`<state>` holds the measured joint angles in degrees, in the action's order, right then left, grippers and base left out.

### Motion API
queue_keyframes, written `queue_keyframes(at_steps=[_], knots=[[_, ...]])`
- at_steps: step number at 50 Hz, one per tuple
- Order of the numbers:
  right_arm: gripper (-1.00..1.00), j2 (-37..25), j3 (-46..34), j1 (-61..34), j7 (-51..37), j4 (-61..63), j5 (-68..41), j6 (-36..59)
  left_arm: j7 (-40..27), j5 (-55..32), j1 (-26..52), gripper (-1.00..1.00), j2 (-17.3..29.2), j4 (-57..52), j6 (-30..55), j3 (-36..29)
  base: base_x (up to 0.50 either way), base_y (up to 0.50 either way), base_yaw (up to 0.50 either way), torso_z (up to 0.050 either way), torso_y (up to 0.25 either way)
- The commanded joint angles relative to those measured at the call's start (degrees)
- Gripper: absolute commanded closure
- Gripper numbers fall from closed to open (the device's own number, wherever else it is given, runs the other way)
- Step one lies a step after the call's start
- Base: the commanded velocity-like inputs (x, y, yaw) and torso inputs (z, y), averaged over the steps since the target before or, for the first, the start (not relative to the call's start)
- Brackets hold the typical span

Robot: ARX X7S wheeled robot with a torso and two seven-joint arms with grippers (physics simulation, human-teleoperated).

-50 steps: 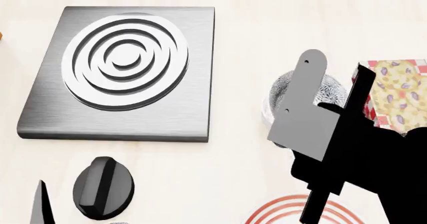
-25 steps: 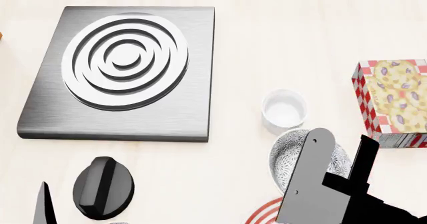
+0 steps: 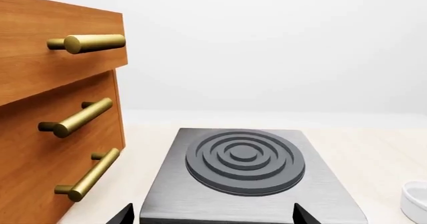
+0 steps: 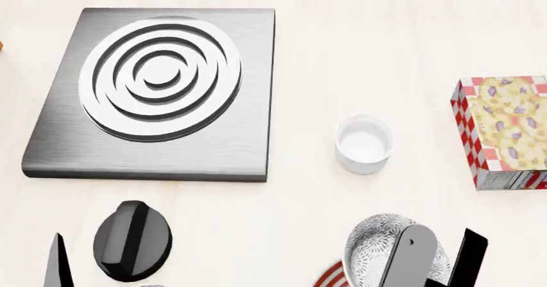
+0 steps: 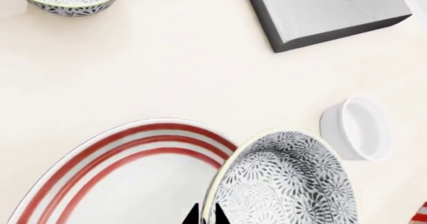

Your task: Pick the akita bowl on the ramekin and place it on the plate.

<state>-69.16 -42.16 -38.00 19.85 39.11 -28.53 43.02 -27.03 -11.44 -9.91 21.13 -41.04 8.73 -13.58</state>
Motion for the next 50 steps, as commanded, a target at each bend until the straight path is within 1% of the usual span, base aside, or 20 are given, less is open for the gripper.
queue_keyframes(at_steps=[1, 11, 18, 37, 50], knots=[[1.0, -2.9, 0.7, 4.4, -3.7, 0.9, -0.9, -3.8, -0.2, 0.0, 0.2, -1.0, 0.1, 0.1, 0.0, -0.2, 0.0, 0.0, 0.0, 0.0, 0.0], [1.0, -7.6, 2.0, 9.3, -8.4, 1.5, -4.2, -8.5, -0.4, 0.2, 0.2, -1.0, 0.2, 0.3, 0.0, -0.5, 0.0, 0.0, 0.0, 0.0, 0.001], [1.0, -8.9, 1.8, 11.4, -10.4, 1.4, -4.9, -10.7, -0.5, 0.0, 0.2, -1.0, 0.3, 0.3, 0.0, -0.5, 0.0, 0.0, 0.0, 0.0, 0.0], [1.0, -7.6, 0.2, 15.2, -12.5, -1.3, -3.4, -15.4, -0.8, 0.2, 0.4, -1.0, 0.4, 0.6, -0.2, -1.0, 0.0, 0.0, 0.0, 0.0, 0.0], [1.0, -6.3, -0.4, 16.2, -12.8, -2.8, -2.5, -16.9, -1.1, 0.1, 0.4, -1.0, 0.6, 0.6, -0.2, -1.1, 0.0, 0.0, 0.0, 0.0, 0.001]])
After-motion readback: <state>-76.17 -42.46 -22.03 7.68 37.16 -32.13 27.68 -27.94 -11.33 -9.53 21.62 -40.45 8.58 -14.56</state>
